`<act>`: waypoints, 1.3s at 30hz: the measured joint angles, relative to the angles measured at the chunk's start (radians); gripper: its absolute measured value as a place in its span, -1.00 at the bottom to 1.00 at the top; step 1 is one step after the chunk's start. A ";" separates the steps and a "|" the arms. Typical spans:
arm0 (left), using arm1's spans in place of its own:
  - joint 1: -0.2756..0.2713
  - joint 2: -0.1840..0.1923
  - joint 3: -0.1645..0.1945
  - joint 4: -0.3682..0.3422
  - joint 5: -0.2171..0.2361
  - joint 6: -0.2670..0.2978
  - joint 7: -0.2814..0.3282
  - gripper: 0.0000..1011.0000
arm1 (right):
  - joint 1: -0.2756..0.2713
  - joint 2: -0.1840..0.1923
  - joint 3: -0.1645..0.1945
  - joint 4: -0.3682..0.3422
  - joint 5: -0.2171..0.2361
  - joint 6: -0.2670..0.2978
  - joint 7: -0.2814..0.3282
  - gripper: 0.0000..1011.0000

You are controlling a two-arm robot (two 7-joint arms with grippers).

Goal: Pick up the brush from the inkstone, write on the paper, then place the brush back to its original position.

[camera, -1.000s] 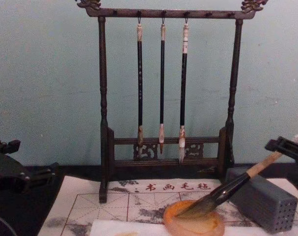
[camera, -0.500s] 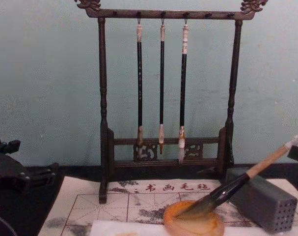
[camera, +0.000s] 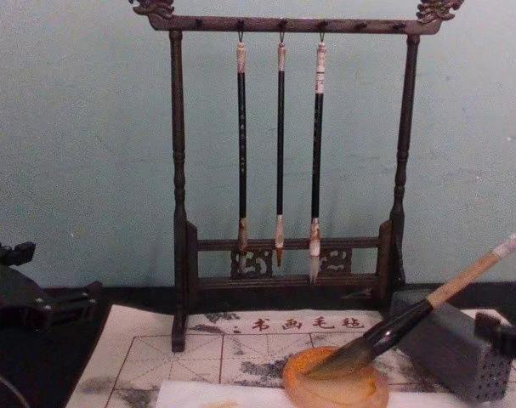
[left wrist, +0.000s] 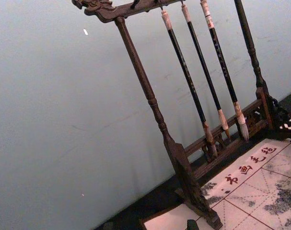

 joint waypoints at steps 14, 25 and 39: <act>0.000 0.000 0.000 0.000 0.000 0.000 0.000 0.98 | 0.012 -0.015 -0.027 0.035 -0.144 -0.011 -0.033 0.98; 0.000 0.000 0.000 0.000 0.000 0.000 0.000 0.98 | 0.012 -0.014 -0.026 0.033 -0.140 -0.011 -0.033 0.98; 0.000 0.000 0.000 0.000 0.000 0.000 0.000 0.98 | 0.012 -0.012 -0.026 0.032 -0.136 -0.011 -0.032 0.98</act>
